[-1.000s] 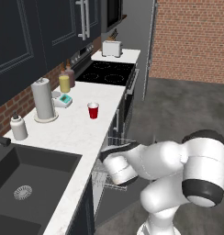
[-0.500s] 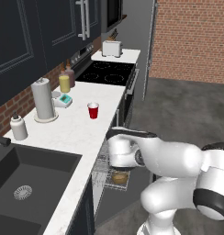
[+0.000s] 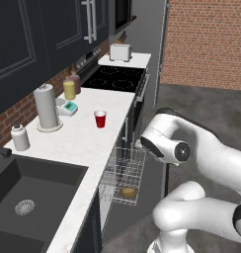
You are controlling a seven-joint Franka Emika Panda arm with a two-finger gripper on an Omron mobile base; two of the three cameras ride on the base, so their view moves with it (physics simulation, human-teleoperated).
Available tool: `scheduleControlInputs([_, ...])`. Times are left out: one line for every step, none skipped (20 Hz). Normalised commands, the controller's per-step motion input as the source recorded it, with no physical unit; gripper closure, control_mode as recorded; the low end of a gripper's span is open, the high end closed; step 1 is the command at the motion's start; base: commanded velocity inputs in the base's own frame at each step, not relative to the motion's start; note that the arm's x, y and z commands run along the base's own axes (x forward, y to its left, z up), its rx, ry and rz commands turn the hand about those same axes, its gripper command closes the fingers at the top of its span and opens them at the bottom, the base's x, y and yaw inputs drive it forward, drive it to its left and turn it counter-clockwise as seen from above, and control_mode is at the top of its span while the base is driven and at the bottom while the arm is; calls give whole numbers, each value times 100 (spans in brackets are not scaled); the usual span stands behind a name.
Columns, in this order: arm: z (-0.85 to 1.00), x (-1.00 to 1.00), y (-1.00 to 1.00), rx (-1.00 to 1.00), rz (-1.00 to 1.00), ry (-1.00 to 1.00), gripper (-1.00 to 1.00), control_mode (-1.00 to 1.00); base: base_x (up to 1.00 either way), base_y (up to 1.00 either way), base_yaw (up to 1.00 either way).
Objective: Pick up the cup and bowl from the counter, place them in the dishwasher, and close the dishwasher door.
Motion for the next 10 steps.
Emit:
scheduleControlInputs([100, 34, 0, 8, 0, 22, -100, -100, 0, 0, 0])
scheduleControlInputs([100, 45, 0, 9, 1, 23, -100, -100, 0, 0, 0])
scheduleControlInputs([100, 52, 0, 10, 2, 23, -100, -100, 0, 0, 0])
scheduleControlInputs([100, 59, 6, 11, 3, 24, -100, -100, 0, 0, 0])
scheduleControlInputs([100, 64, 12, 11, 3, 25, -100, -100, 0, 0, 0])
scheduleControlInputs([100, 71, 16, 12, 2, 26, -100, -100, 0, 0, 0])
scheduleControlInputs([100, 85, 24, 12, 1, 26, -100, -100, 0, 0, 0])
scheduleControlInputs([100, 89, 32, 13, 1, 27, -100, -100, 0, 0, 0])
scheduleControlInputs([100, 91, 33, 13, 1, 28, -100, -100, 0, 0, 0])
scheduleControlInputs([100, 100, 31, 13, 0, 31, -100, -100, 0, 0, 0])
